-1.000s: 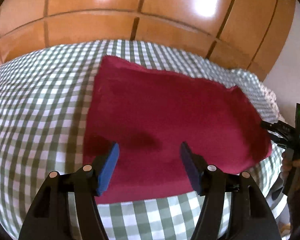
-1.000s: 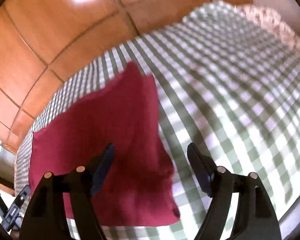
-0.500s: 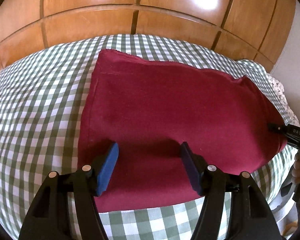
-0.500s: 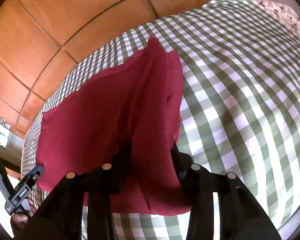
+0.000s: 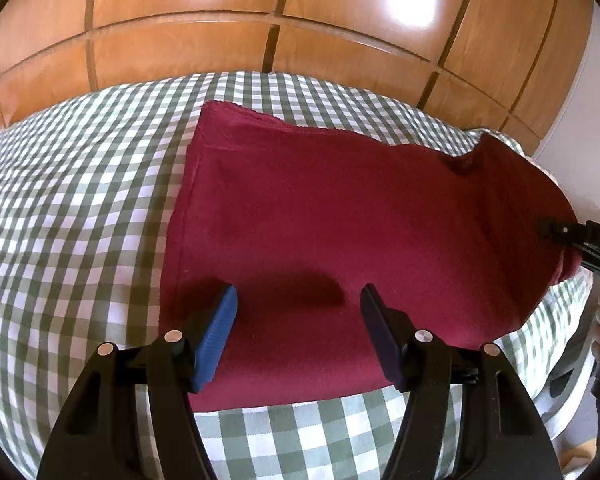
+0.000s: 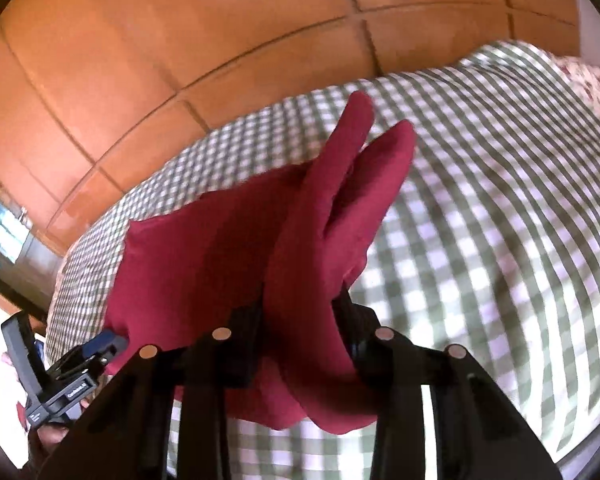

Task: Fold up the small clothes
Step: 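Grasp the folded shirt with the right gripper while the left gripper grasps its other end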

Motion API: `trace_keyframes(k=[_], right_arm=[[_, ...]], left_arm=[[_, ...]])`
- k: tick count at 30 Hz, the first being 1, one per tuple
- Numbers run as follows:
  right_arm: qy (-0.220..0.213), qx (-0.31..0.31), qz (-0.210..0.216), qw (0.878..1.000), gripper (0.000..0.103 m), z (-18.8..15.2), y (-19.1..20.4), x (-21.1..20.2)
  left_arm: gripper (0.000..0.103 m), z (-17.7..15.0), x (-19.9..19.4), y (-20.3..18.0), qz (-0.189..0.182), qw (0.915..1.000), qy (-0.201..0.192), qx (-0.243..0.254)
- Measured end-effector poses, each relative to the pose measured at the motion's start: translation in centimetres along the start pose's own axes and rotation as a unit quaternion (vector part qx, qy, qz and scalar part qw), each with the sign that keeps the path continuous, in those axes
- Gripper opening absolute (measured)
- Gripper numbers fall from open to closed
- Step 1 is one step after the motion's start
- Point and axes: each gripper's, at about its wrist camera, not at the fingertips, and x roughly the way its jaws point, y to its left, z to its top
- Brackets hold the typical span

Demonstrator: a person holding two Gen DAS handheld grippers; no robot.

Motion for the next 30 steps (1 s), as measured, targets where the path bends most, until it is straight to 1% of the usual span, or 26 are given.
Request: trace_keyframes(k=[3,9,12,15,18,20,22,23,24,25,26,27,28,29,30], right_arm=[[0.000,-0.024,0.009,1.000,0.028,0.5,2.6,0.2],[-0.006,-0.074,0.059,0.995,0.027,1.6,9.2,1.2],[0.006,-0.109,0.087,0.990,0.027,1.1,13.1,2.7],[0.024,-0.144,0.096,0.985,0.027,-0.3,16.6,4.8],[0.044,-0.185,0.098,0.977,0.027,-2.6,19.3,6.8],[0.052,-0.208,0.097,0.972,0.027,-3.9,20.4,7.7],[0.057,-0.239,0.092,0.965,0.027,-5.5,21.5,8.2],[0.057,-0.251,0.087,0.962,0.027,-6.0,21.8,8.4],[0.055,-0.263,0.080,0.960,0.028,-6.5,22.1,8.6],[0.053,-0.271,0.076,0.958,0.029,-6.8,22.2,8.7],[0.051,-0.272,0.079,0.958,0.030,-6.9,22.3,8.8],[0.050,-0.270,0.088,0.958,0.035,-6.8,22.1,8.7],[0.051,-0.264,0.106,0.957,0.047,-6.6,21.7,8.4],[0.057,-0.254,0.135,0.956,0.053,-6.5,21.4,7.9],[0.063,-0.239,0.172,0.954,0.057,-6.3,20.9,7.2]], left_arm=[[0.062,0.3,-0.5,1.0,-0.025,0.9995,0.003,-0.021],[0.062,1.5,-2.4,4.0,-0.083,0.9941,-0.015,-0.069],[0.062,2.2,-3.3,6.1,-0.132,0.9852,-0.021,-0.107],[0.062,2.6,-3.6,7.6,-0.172,0.9753,-0.022,-0.136],[0.062,2.9,-3.9,8.3,-0.195,0.9684,-0.021,-0.155],[0.062,3.3,-3.5,8.7,-0.217,0.9620,-0.012,-0.166],[0.063,3.7,-3.0,8.9,-0.231,0.9561,-0.005,-0.180],[0.065,3.9,-2.8,9.1,-0.240,0.9524,-0.003,-0.188],[0.070,4.2,-2.4,9.1,-0.257,0.9463,-0.001,-0.196],[0.073,4.4,-2.1,9.2,-0.267,0.9426,0.002,-0.201],[0.073,4.6,-1.8,9.2,-0.267,0.9417,0.006,-0.205],[0.073,4.8,-1.4,9.1,-0.265,0.9416,0.011,-0.208],[0.073,5.1,-1.0,8.9,-0.267,0.9408,0.018,-0.208],[0.073,5.4,-0.7,8.6,-0.269,0.9404,0.023,-0.207],[0.073,5.6,-0.4,8.4,-0.262,0.9426,0.030,-0.205]])
